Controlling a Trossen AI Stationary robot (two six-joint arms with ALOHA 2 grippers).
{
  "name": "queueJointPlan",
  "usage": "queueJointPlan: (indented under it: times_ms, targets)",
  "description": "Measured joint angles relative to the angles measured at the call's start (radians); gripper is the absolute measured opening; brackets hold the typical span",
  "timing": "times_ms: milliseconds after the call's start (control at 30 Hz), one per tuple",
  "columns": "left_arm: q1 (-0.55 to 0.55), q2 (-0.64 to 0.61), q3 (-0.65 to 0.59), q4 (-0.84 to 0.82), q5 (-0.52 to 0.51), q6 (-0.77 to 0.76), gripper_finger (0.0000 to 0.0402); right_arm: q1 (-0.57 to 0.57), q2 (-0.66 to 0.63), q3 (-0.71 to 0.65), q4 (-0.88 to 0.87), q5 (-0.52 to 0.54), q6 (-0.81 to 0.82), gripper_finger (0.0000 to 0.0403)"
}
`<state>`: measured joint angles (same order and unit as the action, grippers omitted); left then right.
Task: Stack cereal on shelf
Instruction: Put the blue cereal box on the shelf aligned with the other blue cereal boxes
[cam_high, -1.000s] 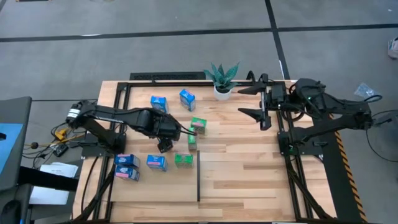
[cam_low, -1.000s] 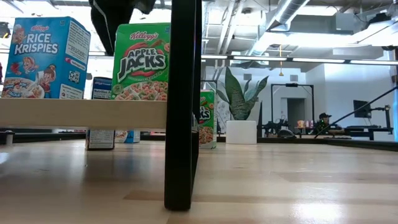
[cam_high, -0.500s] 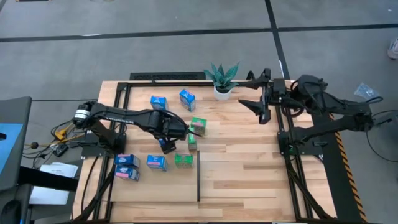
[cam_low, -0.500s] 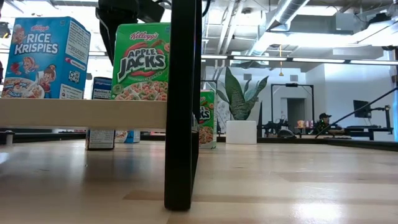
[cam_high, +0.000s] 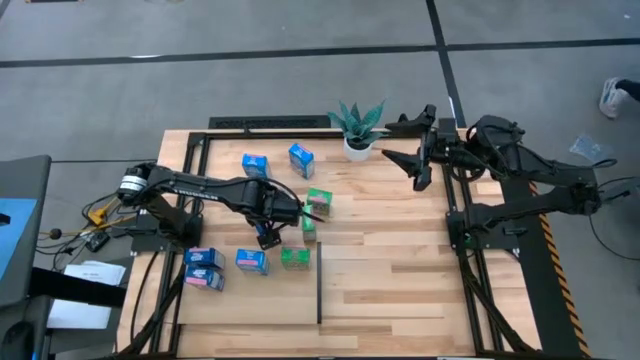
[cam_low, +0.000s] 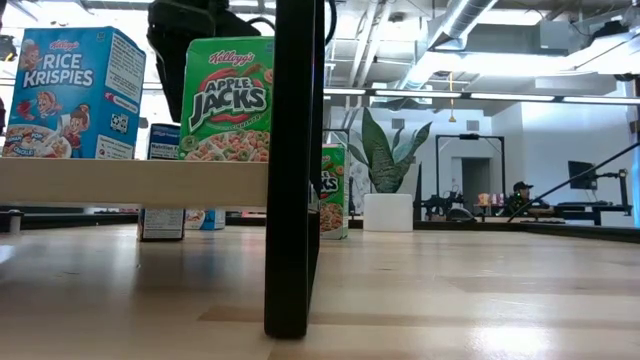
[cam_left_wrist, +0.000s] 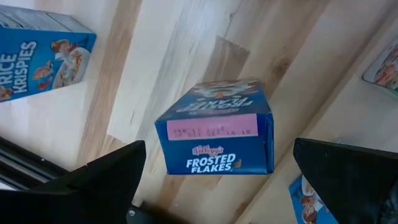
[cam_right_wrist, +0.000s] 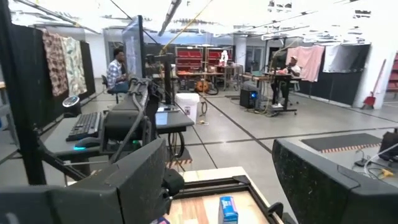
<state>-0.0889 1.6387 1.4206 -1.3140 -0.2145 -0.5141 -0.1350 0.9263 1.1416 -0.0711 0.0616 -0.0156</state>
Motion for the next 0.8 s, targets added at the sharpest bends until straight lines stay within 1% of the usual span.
queueJointPlan:
  times_ms: [133, 233, 500, 800]
  targets:
    - [0.005, 0.0, 0.0, 0.012, 0.0, 0.026, 0.04, -0.017, 0.006, 0.0, -0.003, 0.0, 0.006, 0.0317]
    - [0.014, 0.0, 0.0, 0.016, 0.025, 0.032, 0.04, -0.025, 0.009, 0.0, 0.0, -0.002, 0.008, 0.0317]
    - [0.019, -0.001, -0.034, 0.053, 0.052, 0.035, 0.04, -0.025, 0.011, 0.0, -0.003, -0.006, 0.008, 0.0317]
    - [0.022, -0.001, -0.038, 0.042, 0.044, 0.04, 0.04, -0.025, 0.011, 0.0, -0.003, -0.006, 0.008, 0.0317]
